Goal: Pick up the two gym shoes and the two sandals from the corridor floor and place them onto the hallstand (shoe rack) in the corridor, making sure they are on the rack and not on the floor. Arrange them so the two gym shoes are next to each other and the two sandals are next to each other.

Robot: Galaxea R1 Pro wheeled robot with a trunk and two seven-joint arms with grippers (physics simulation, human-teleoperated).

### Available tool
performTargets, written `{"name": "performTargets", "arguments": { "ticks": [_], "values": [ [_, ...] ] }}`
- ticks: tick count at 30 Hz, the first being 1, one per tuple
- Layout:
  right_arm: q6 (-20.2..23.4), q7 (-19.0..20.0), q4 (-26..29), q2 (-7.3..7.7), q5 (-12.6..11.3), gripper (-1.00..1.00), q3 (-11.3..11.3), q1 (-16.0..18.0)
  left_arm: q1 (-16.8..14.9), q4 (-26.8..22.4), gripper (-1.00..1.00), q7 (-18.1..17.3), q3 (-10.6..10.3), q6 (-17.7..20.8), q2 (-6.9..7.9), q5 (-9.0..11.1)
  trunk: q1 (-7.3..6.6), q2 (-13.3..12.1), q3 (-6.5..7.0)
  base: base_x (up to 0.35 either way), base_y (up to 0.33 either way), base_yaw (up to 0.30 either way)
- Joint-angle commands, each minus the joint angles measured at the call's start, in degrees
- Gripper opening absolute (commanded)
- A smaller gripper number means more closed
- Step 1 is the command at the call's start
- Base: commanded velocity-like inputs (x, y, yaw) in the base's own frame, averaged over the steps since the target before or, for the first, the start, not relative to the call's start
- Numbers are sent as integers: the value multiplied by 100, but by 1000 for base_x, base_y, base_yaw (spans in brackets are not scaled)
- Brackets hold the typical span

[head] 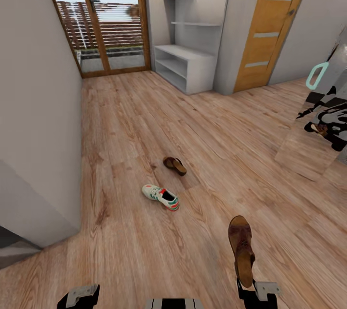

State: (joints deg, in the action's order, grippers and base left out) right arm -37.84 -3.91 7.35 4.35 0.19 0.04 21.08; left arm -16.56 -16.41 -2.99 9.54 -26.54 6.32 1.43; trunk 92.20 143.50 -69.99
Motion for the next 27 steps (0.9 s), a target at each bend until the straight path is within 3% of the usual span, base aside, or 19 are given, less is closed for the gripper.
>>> {"name": "performTargets", "arguments": {
  "ticks": [1, 20, 27],
  "values": [
    [-12, -4, -5, -1, -19, -100, 4, 2, -1, 6, 100, -28, 22, -16, -3, 15, -3, 0, 28, 0, 0, 0],
    [-13, -5, 0, 7, -28, -100, -4, 1, 5, 6, 100, -17, 26, -35, -5, 15, -52, -26, 619, 0, 0, 0],
    [-13, 2, -5, -2, -20, -100, 2, 1, 4, 6, 100, -17, 26, -35, -4, 15, -206, -306, 807, 0, 0, 0]
  ]
}}
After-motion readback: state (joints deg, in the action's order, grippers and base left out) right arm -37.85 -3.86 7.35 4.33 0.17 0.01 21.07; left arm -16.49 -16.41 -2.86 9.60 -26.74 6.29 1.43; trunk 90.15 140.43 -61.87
